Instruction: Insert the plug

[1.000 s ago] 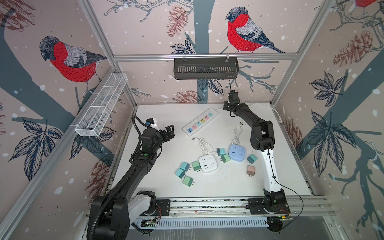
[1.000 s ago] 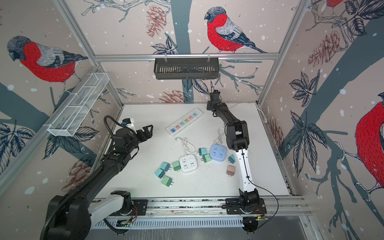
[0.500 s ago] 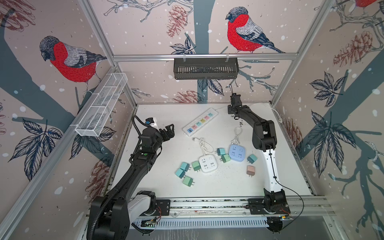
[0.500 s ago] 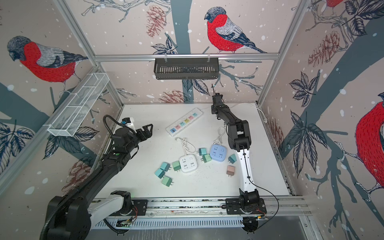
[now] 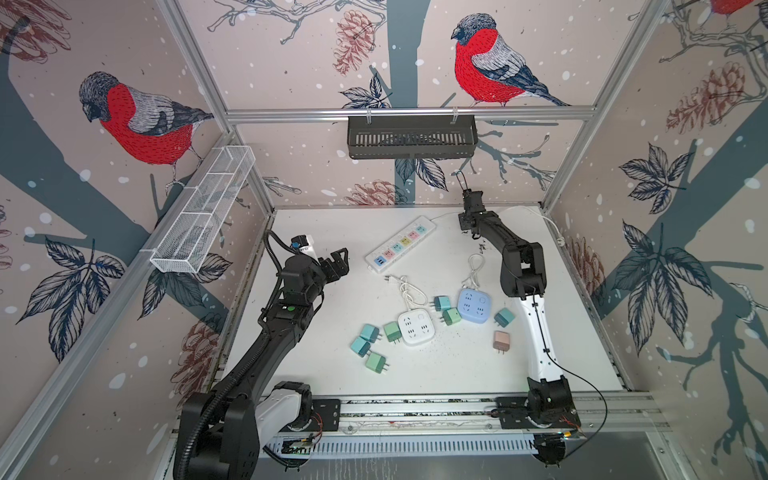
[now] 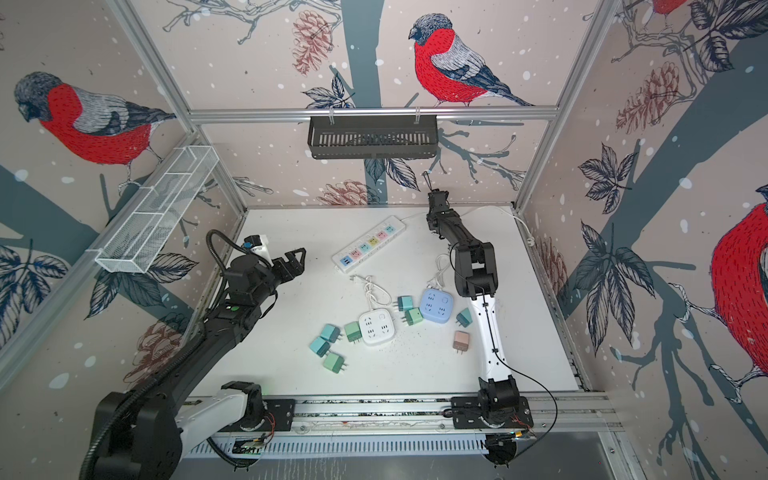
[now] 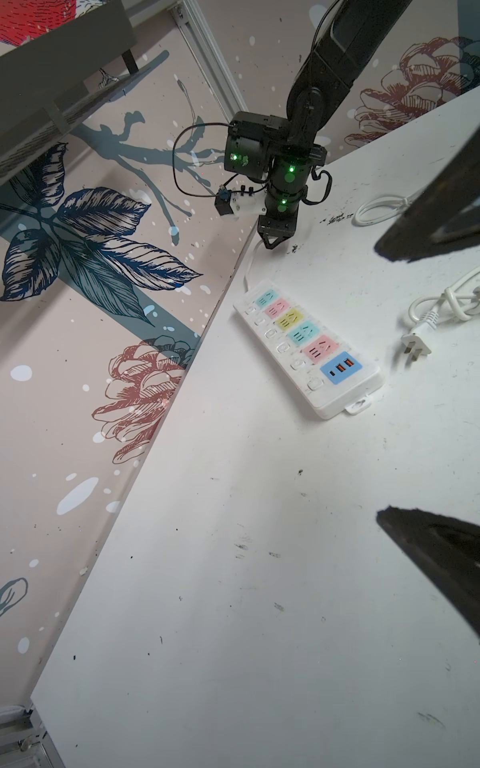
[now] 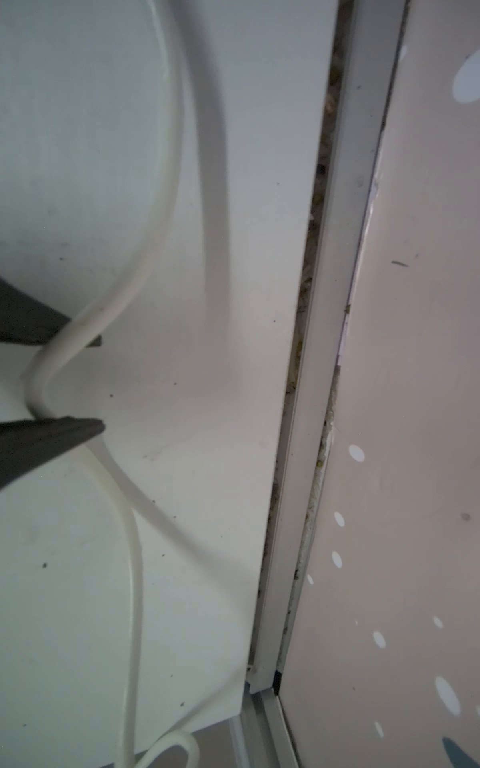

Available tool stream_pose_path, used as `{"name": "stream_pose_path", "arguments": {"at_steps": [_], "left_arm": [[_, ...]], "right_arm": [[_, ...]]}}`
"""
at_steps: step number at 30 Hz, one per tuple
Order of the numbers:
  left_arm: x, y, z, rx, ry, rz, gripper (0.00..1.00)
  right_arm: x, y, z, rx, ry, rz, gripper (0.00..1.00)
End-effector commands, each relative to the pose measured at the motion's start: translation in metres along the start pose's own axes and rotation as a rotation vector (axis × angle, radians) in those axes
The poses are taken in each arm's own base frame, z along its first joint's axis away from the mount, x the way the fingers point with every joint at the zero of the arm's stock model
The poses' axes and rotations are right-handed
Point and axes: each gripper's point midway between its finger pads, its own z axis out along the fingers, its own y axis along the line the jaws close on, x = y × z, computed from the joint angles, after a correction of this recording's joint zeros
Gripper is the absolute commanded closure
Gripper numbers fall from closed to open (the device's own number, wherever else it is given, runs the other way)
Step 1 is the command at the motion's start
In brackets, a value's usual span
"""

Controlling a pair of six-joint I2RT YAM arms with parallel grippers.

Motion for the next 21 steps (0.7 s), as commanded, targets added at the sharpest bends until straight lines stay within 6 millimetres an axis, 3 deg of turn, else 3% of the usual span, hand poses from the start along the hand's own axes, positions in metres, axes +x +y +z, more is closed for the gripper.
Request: {"name": "stream_pose_path", "arguments": {"at_steps": [1,6,12,17,21], "left_arm": [[-0.006,-0.007,-0.001,0.027,-0.016,0.008,0.07],[-0.008,-0.008,-0.003,0.026,-0.018,0.008,0.08],[-0.009,-0.008,-0.008,0.026,-0.035,0.011,0.06],[0.003,-0.003,0.004,0.027,0.0,0.001,0.06],[0.018,0.0,0.022,0.034,0.079,-0.01,0.06]], "right_arm": [[0.005,0.005,0.001,-0.04,0.018,-0.046,0.91],[0.007,-0.006,-0.018,-0.022,0.048,-0.009,0.98],[0.029,-0.022,-0.087,-0.016,0.026,0.043,0.98],[0.071,-0.055,-0.147,0.023,0.0,0.159,0.96],[0.103,-0.08,-0.169,0.02,-0.005,0.298,0.85]]}}
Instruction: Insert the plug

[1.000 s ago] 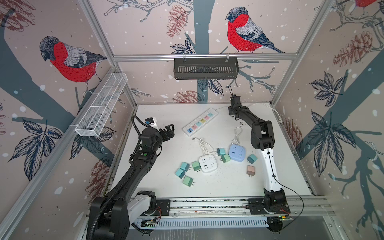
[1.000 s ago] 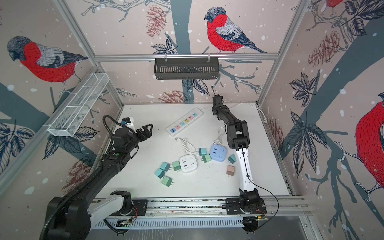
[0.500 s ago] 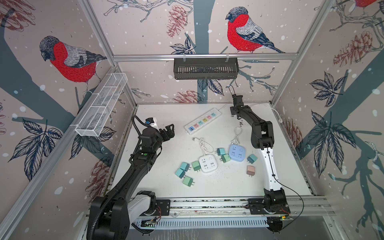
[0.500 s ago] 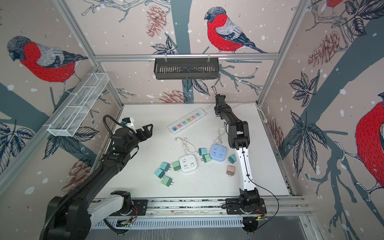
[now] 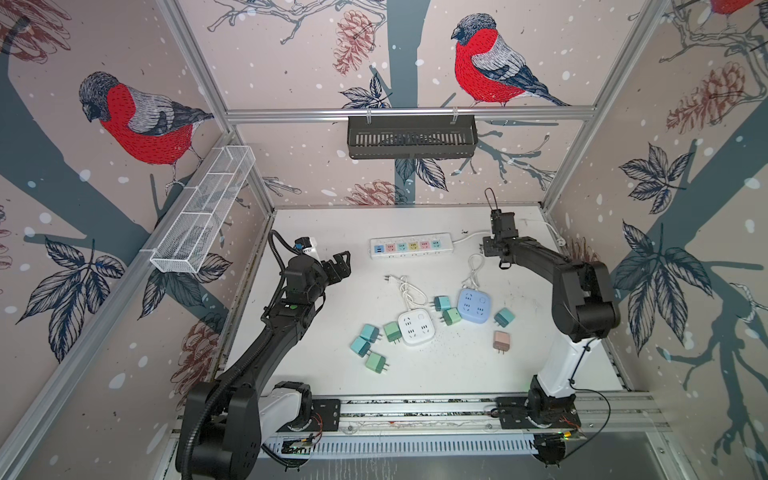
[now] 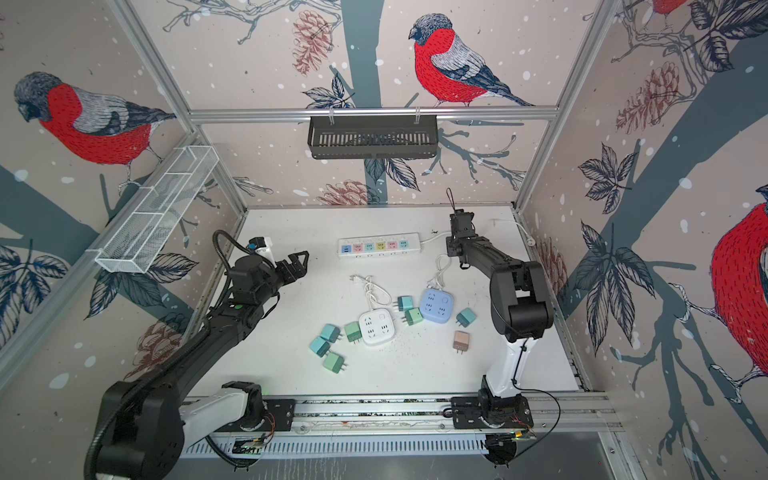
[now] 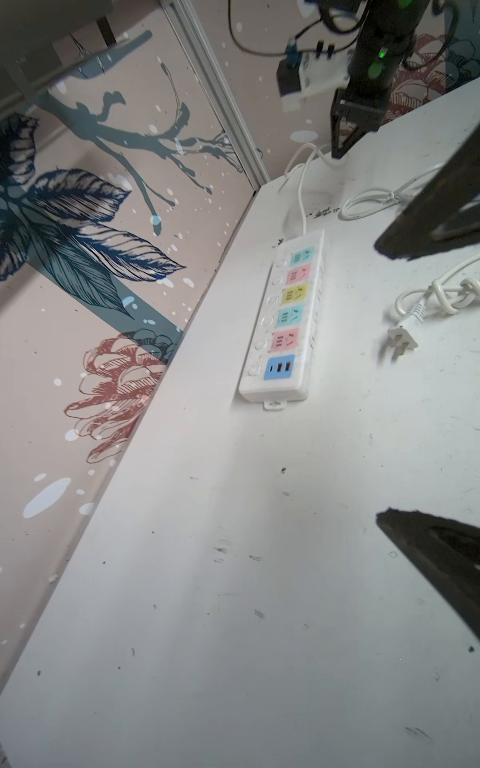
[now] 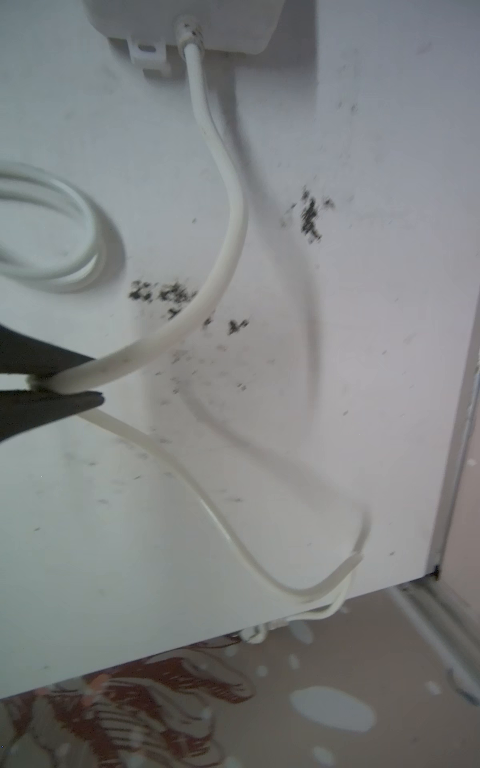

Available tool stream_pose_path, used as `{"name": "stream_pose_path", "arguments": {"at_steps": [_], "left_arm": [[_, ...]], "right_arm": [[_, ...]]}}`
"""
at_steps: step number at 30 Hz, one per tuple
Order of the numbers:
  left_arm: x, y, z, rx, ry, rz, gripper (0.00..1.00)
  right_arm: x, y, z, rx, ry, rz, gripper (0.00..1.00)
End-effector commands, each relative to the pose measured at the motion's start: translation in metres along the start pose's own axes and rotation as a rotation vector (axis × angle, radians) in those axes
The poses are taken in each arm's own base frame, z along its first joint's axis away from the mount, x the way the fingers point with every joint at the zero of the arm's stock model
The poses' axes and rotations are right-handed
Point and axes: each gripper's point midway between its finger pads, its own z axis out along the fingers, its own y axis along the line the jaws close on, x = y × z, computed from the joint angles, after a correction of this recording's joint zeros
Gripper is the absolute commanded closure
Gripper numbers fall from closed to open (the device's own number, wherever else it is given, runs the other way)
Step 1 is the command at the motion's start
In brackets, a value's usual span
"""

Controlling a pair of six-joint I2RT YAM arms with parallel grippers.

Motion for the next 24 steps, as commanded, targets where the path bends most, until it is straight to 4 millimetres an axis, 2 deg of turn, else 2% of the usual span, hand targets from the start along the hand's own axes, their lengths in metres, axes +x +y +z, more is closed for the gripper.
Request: {"name": "stream_pose_path", "arguments": {"at_steps": [1,3,5,7,9,11,13,14,16,18,20,24], "left_arm": [[0.0,-0.008,0.011,0.044,0.022,-0.002,0.06],[0.005,-0.008,0.019,0.051,0.055,-0.005,0.06],[0.011,-0.008,0.026,0.062,0.085,-0.011,0.06],[0.016,-0.009,0.034,0.07,0.117,-0.015,0.07],[0.02,-0.01,0.04,0.077,0.143,-0.012,0.07],[0.022,-0.012,0.045,0.089,0.164,-0.01,0.07],[0.024,-0.015,0.049,0.105,0.181,-0.007,0.07],[0.025,-0.017,0.051,0.111,0.191,-0.007,0.07],[0.029,-0.018,0.056,0.12,0.214,-0.009,0.08],[0.033,-0.019,0.06,0.126,0.239,-0.015,0.09],[0.038,-0.019,0.064,0.126,0.259,-0.017,0.09],[0.046,-0.019,0.075,0.128,0.302,-0.029,0.1]], "right_arm": [[0.0,-0.019,-0.011,0.004,-0.081,0.162,0.82],[0.01,-0.029,-0.012,0.019,-0.069,0.202,0.78],[0.019,-0.035,-0.013,0.04,-0.044,0.233,0.67],[0.019,-0.033,-0.02,0.04,-0.056,0.228,0.57],[0.008,-0.03,-0.035,0.055,-0.097,0.218,0.48],[-0.012,-0.018,-0.059,0.037,-0.17,0.201,0.41],[-0.035,0.002,-0.088,-0.004,-0.262,0.182,0.35],[-0.042,0.01,-0.097,-0.026,-0.289,0.184,0.33],[-0.062,0.042,-0.113,-0.138,-0.346,0.175,0.35],[-0.075,0.065,-0.113,-0.183,-0.344,0.19,0.36],[-0.085,0.089,-0.102,-0.217,-0.3,0.194,0.37],[-0.093,0.133,-0.056,-0.231,-0.146,0.18,0.42]]}}
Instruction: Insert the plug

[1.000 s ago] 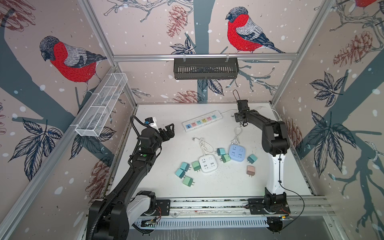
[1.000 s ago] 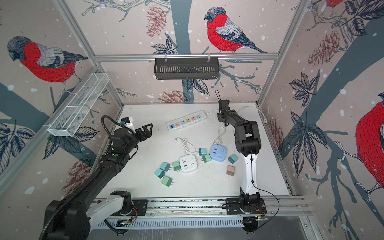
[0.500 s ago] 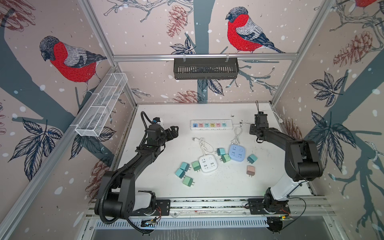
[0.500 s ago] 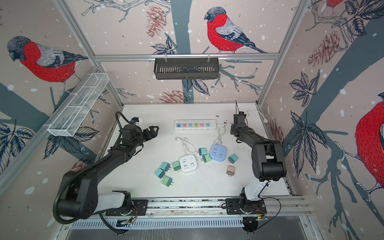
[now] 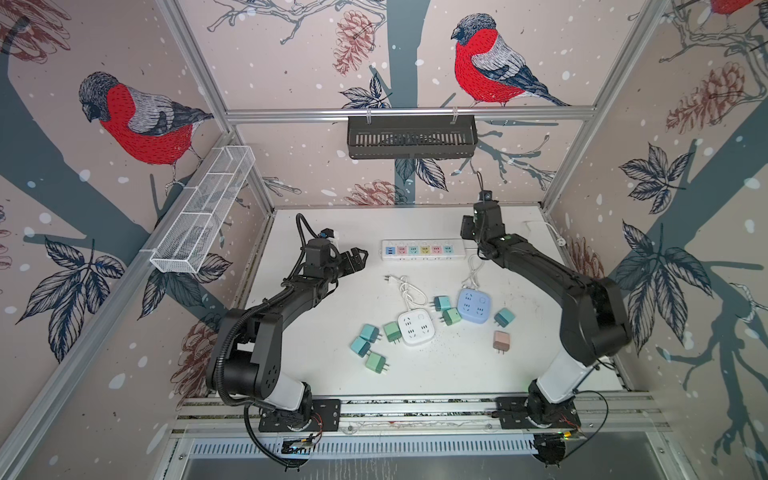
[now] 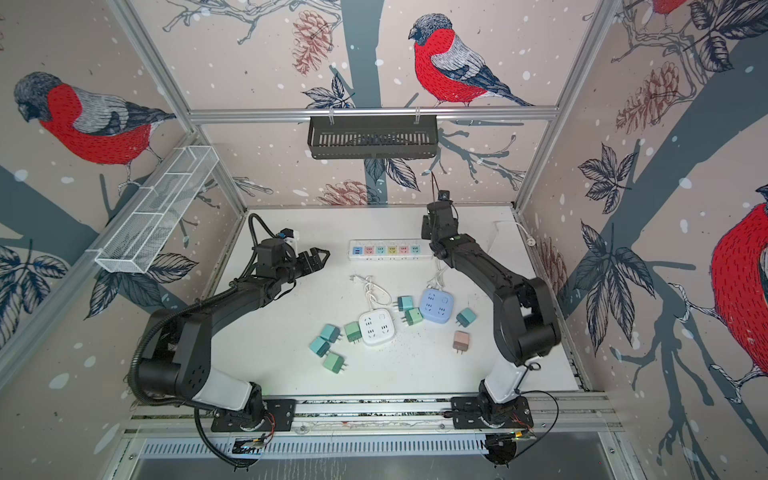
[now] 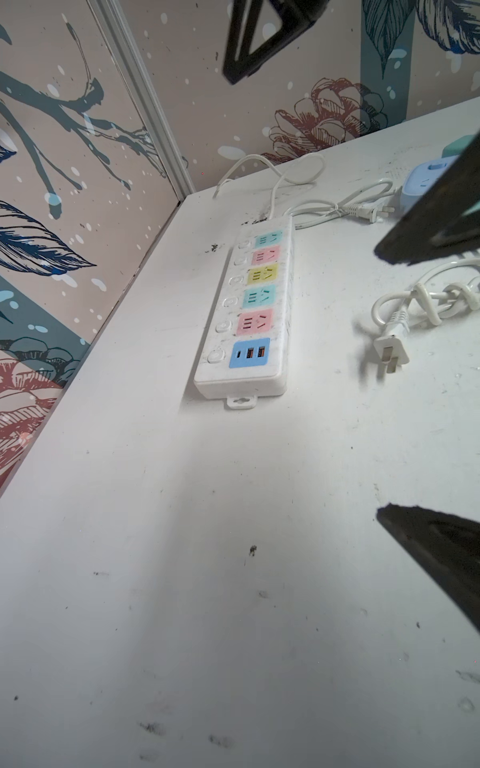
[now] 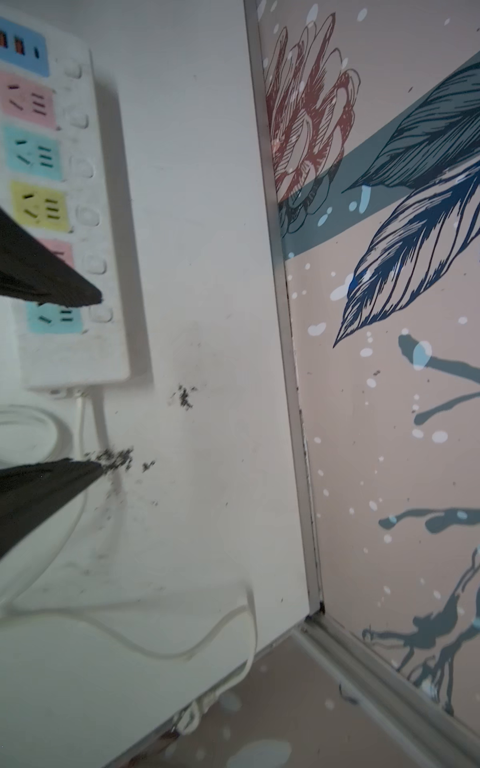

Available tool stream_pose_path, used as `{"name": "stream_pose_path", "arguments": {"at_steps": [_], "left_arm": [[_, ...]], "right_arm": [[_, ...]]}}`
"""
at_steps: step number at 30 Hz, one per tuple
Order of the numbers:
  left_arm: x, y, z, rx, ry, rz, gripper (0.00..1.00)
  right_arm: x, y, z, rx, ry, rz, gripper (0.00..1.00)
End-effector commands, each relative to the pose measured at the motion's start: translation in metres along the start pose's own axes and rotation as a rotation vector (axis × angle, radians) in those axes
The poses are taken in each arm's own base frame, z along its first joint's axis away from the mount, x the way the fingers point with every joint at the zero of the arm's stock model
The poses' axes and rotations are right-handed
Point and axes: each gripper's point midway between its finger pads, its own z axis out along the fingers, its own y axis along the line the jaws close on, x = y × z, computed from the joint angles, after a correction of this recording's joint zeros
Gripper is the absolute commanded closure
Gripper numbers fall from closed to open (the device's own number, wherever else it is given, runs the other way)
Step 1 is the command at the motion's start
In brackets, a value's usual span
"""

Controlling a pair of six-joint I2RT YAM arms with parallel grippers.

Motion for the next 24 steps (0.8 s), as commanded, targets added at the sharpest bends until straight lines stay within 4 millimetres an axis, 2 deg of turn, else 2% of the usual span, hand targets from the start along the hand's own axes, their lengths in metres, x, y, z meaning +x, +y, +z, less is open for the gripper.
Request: {"name": "stream_pose_path", "arguments": {"at_steps": [1,6,11,17,24], "left_arm": [[0.005,-0.004,0.009,0.03,0.048,-0.004,0.11],[0.016,0.0,0.027,0.018,0.117,-0.019,0.13],[0.024,0.003,0.039,0.011,0.167,-0.029,0.14],[0.031,0.007,0.046,0.0,0.202,-0.044,0.15],[0.034,0.009,0.049,-0.013,0.214,-0.045,0.15]], "right_arm": [[0.026,0.022,0.037,-0.004,0.167,0.026,0.43],[0.052,0.06,0.093,-0.038,0.292,-0.003,0.4],[0.077,0.089,0.119,-0.084,0.353,-0.024,0.38],[0.105,0.1,0.126,-0.104,0.393,-0.031,0.38],[0.134,0.1,0.113,-0.095,0.422,-0.055,0.39]]}}
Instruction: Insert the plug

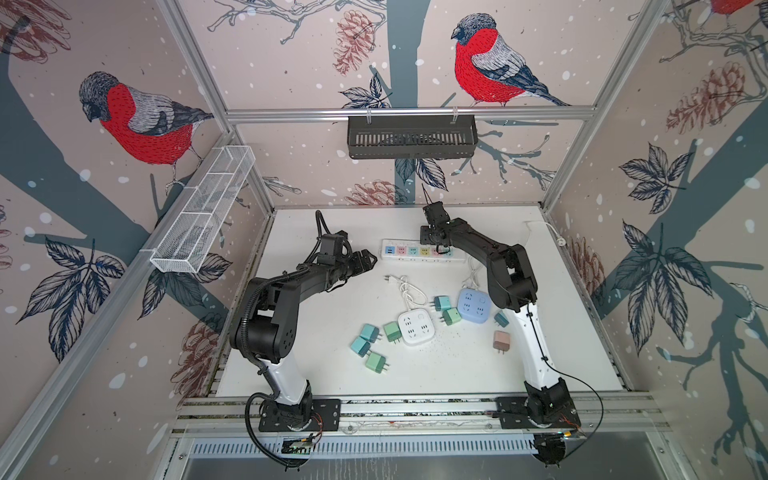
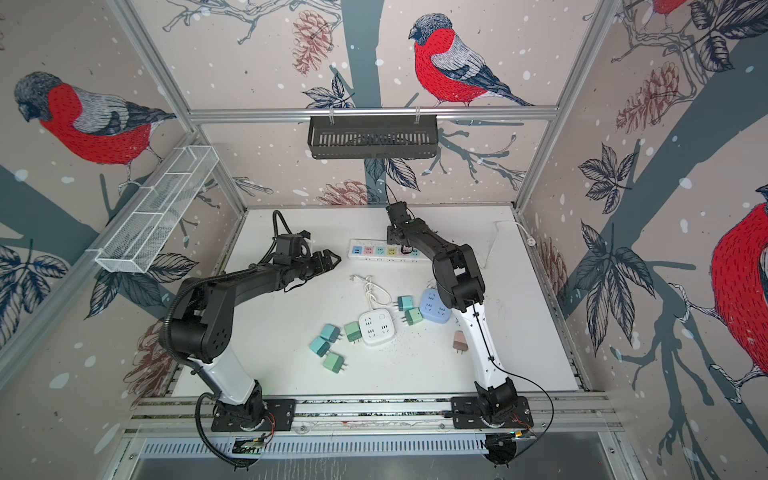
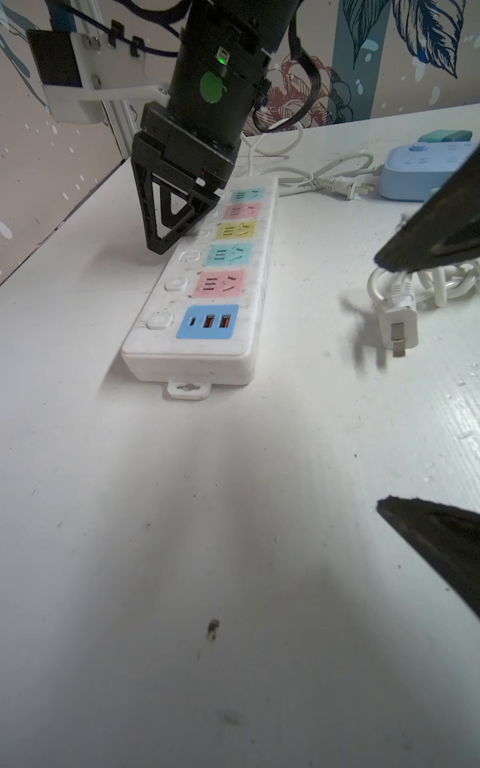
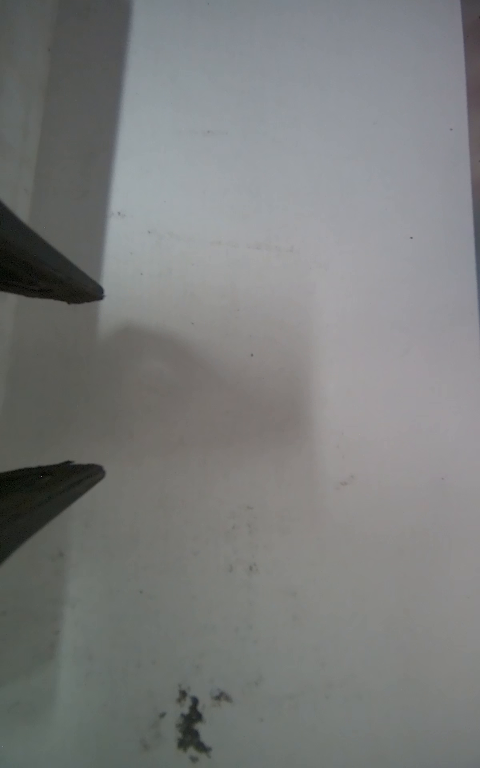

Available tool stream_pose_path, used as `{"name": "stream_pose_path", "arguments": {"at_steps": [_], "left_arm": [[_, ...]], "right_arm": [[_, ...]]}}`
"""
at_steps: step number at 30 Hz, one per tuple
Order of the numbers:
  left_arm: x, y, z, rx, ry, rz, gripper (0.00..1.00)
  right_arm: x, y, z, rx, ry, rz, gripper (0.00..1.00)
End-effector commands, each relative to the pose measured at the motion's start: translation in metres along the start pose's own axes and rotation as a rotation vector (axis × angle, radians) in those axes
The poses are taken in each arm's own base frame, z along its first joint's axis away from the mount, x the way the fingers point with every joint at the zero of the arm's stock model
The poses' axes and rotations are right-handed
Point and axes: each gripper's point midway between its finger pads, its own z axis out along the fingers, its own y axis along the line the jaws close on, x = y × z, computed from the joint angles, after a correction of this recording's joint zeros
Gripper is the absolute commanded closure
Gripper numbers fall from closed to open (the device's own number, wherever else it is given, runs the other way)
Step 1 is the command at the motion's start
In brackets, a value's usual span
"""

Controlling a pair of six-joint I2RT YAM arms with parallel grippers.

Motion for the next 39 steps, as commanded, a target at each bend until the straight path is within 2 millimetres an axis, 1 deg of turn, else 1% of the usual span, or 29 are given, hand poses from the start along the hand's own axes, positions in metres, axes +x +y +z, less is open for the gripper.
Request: {"name": "stream_pose_path", "arguments": {"at_steps": [1,5,8,9,12,14,16,18,20,22,25,27,28,30,31,33,36,37,38,39], "left_arm": [[0.002,-0.001,0.001,0.003,0.013,0.01,0.15],[0.001,0.002,-0.001,-0.022,0.005,0.007,0.16],[0.0,0.006,-0.007,-0.052,-0.02,-0.004,0.16],[-0.002,0.006,-0.009,-0.058,-0.033,-0.003,0.16],[-0.005,0.001,-0.018,-0.052,-0.06,-0.001,0.16],[-0.006,-0.002,-0.024,-0.044,-0.077,0.0,0.16],[-0.008,-0.005,-0.03,-0.038,-0.103,0.005,0.16],[-0.011,-0.008,-0.037,-0.038,-0.132,0.017,0.16],[-0.015,-0.012,-0.046,-0.039,-0.166,0.032,0.16],[-0.019,-0.016,-0.057,-0.034,-0.207,0.048,0.16],[-0.026,-0.026,-0.077,-0.016,-0.288,0.077,0.15],[-0.03,-0.032,-0.095,-0.008,-0.355,0.096,0.15],[-0.031,-0.036,-0.104,-0.004,-0.387,0.108,0.15],[-0.033,-0.043,-0.125,0.005,-0.467,0.13,0.14],[-0.034,-0.047,-0.134,0.013,-0.501,0.144,0.14],[-0.033,-0.055,-0.153,0.036,-0.579,0.174,0.14],[-0.03,-0.064,-0.175,0.085,-0.669,0.212,0.13],[-0.029,-0.066,-0.179,0.102,-0.686,0.218,0.12],[-0.026,-0.069,-0.182,0.122,-0.696,0.224,0.09],[-0.024,-0.07,-0.183,0.131,-0.698,0.224,0.06]], "right_arm": [[0.02,0.004,-0.006,-0.005,0.031,-0.007,0.39],[0.042,0.008,-0.018,-0.002,0.027,-0.035,0.4],[0.057,0.014,-0.034,-0.017,0.003,-0.067,0.4],[0.066,0.014,-0.037,-0.017,0.005,-0.076,0.4],[0.085,0.009,-0.047,-0.024,0.004,-0.058,0.39],[0.092,0.009,-0.052,-0.045,0.001,-0.041,0.39],[0.096,0.01,-0.058,-0.053,-0.004,-0.032,0.39],[0.096,0.014,-0.067,-0.055,-0.017,-0.031,0.4],[0.092,0.019,-0.077,-0.065,-0.04,-0.028,0.39],[0.084,0.024,-0.088,-0.073,-0.065,-0.029,0.39],[0.065,0.024,-0.115,-0.045,-0.118,-0.015,0.38],[0.052,0.021,-0.145,-0.031,-0.172,0.011,0.37],[0.049,0.02,-0.159,-0.03,-0.196,0.021,0.37],[0.046,0.01,-0.197,-0.016,-0.262,0.065,0.36],[0.048,0.004,-0.214,-0.008,-0.293,0.086,0.35],[0.059,-0.016,-0.25,0.007,-0.359,0.147,0.33],[0.078,-0.048,-0.289,-0.028,-0.42,0.256,0.33],[0.091,-0.06,-0.295,-0.044,-0.423,0.283,0.31],[0.1,-0.07,-0.304,-0.066,-0.438,0.312,0.28],[0.113,-0.084,-0.309,-0.068,-0.45,0.344,0.27]]}}
